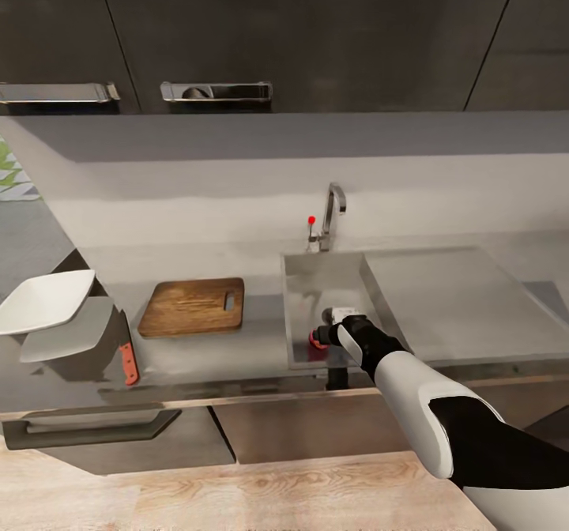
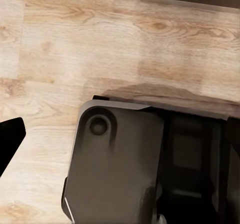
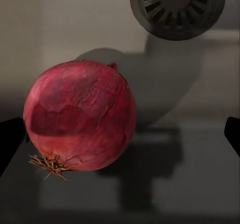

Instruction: In the kitchen, take the Vidalia onion out of the sink, dice it on the chopping board with the paring knife, put the diced onion into the bowl on the countertop, then place both the paring knife and the chopping board into the sink.

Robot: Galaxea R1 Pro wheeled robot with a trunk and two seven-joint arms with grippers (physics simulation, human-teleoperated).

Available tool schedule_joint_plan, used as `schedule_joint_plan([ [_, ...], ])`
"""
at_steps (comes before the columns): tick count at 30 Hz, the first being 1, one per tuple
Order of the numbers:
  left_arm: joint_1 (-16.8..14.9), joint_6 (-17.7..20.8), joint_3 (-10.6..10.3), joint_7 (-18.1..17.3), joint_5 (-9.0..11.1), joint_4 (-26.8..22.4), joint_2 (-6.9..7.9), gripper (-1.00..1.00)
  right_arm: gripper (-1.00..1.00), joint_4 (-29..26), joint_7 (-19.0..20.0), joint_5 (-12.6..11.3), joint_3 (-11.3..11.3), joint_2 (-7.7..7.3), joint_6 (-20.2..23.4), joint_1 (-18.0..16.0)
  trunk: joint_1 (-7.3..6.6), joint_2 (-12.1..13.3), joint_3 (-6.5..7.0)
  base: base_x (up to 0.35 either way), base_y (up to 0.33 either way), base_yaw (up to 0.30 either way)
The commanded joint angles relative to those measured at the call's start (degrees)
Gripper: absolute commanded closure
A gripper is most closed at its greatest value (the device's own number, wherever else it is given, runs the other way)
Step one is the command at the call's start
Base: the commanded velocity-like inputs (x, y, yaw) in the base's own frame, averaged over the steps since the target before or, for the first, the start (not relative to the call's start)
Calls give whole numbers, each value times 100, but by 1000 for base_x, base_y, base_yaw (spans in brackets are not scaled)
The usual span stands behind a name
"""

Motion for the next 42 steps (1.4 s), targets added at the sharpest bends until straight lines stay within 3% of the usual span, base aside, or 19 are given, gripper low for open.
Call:
schedule_joint_plan([
  [1,1,-13,-12,20,55,-6,1,-100,-100,-9,-27,-22,10,2,31,-3,3,-11,-19,0,0,0],
  [23,1,-13,-12,20,55,-6,5,-100,-100,-9,-27,-22,10,1,31,-3,3,-11,-210,8,53,0],
  [42,1,-13,-12,20,55,-6,1,-100,-100,-9,-27,-22,10,1,31,-3,3,-11,-227,26,-2,0],
])
